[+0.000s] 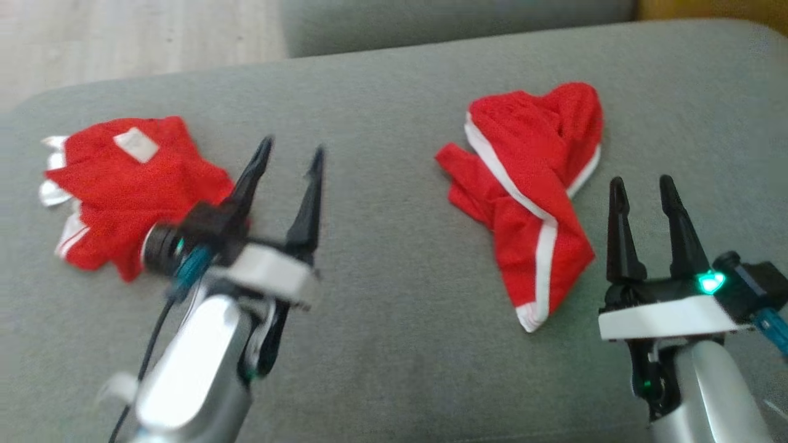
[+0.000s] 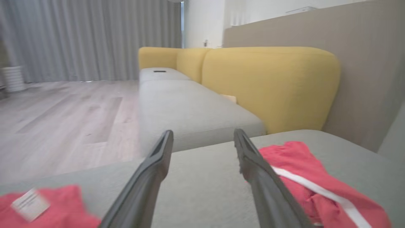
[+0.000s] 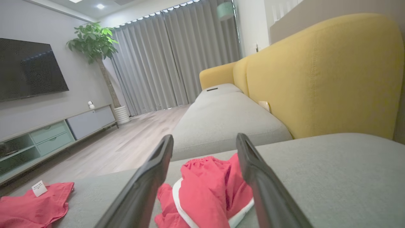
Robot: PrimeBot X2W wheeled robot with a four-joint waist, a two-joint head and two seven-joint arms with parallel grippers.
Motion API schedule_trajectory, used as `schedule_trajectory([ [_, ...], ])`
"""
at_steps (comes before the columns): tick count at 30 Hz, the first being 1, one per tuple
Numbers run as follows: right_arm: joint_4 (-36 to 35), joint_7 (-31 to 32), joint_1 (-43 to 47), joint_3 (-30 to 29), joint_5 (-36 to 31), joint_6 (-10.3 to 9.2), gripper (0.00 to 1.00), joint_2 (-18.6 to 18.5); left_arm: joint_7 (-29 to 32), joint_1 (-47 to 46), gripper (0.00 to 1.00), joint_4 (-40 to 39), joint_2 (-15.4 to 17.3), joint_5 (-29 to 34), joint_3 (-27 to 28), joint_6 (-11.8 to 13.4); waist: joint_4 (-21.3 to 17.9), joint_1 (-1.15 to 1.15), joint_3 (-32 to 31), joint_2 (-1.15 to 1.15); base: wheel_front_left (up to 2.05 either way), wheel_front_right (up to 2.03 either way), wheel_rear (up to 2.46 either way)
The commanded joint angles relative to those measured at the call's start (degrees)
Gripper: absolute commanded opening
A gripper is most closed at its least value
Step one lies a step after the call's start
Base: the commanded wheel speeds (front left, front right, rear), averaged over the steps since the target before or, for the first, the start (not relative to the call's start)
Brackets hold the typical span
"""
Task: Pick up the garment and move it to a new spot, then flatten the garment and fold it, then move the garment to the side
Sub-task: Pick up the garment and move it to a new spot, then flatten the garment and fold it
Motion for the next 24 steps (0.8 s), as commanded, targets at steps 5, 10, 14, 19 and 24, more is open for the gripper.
schedule_trajectory([
  [5,-1.45,-0.51,1.50,0.58,0.24,-0.04,1.00,-0.29,-0.29,7.92,1.00,-5.71,0.82,2.89,8.35,-2.08,3.57,0.00,-2.75,0.00,0.00,0.00,0.00],
  [10,-1.02,-0.51,2.70,0.28,-0.14,-0.04,1.00,-0.29,-0.29,14.43,1.00,-8.09,-1.85,5.08,12.96,-4.14,4.81,0.00,-3.23,0.00,0.00,0.00,0.00],
  [14,-0.52,-0.51,2.41,-0.03,-1.50,-0.04,1.00,-0.29,-0.29,15.60,1.00,-8.69,-3.98,6.35,15.56,-5.85,6.19,0.00,-2.86,0.00,0.00,0.00,0.00],
  [19,2.16,-0.51,-0.94,-0.69,-5.45,-0.04,1.00,-0.29,-0.29,14.74,1.00,-8.29,-5.31,8.07,16.36,-8.50,8.62,0.00,-0.93,0.00,0.00,0.00,0.00],
  [24,9.48,0.64,-8.24,-2.10,-11.22,-0.04,1.00,-0.29,-0.29,13.67,1.00,-7.45,-5.98,8.42,16.32,-9.74,11.84,0.00,1.99,0.00,0.00,0.00,0.00],
])
